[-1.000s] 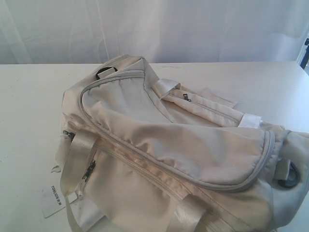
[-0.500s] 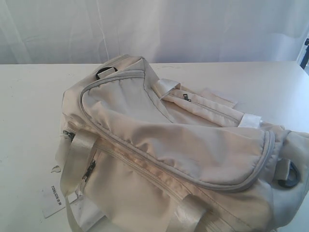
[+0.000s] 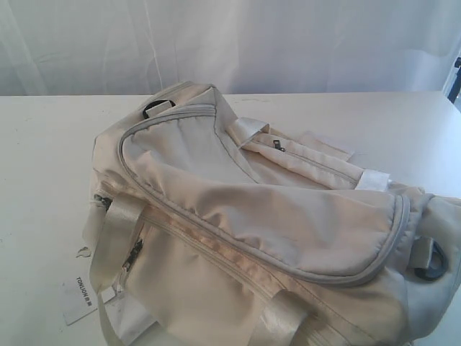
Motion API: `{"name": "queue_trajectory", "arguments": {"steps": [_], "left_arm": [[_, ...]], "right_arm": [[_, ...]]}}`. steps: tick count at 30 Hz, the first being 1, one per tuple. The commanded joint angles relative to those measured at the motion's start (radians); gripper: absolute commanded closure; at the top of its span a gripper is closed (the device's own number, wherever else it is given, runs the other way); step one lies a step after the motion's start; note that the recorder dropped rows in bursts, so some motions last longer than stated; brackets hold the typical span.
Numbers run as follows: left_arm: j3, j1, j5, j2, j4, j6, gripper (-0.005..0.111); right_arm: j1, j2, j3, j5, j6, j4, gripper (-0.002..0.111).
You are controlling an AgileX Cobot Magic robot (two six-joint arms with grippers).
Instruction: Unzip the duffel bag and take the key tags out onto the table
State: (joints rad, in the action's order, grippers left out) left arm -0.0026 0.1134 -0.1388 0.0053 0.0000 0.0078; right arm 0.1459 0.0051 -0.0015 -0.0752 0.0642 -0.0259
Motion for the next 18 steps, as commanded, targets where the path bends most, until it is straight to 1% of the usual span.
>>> {"name": "queue_trajectory", "arguments": {"steps": [1,4,6,8,12,18], "left_arm": [[0.003,-0.007,0.013,-0.005,0.000,-0.008,0.107],[0.003,-0.007,0.060,-0.005,0.000,-0.008,0.107],[0.003,-0.007,0.126,-0.005,0.000,-0.008,0.107],[0.003,-0.007,0.231,-0.005,0.000,-0.008,0.107],[0.003,-0.007,0.366,-0.005,0.000,-0.008,0.107],[0.003,-0.007,0.480,-0.005,0.000,-0.008,0.107]], "right_arm": [[0.006,-0.005,0.002,-0.006,-0.083,-0.006,0.108],[0.006,-0.005,0.002,0.004,-0.136,-0.006,0.108],[0.006,-0.005,0.002,0.004,-0.152,-0.006,0.108],[0.006,-0.005,0.002,0.004,-0.152,-0.006,0.108],[0.006,-0.005,0.002,0.004,-0.152,-0.006,0.108],[0.006,-0.005,0.002,0.004,-0.152,-0.006,0.108]]}}
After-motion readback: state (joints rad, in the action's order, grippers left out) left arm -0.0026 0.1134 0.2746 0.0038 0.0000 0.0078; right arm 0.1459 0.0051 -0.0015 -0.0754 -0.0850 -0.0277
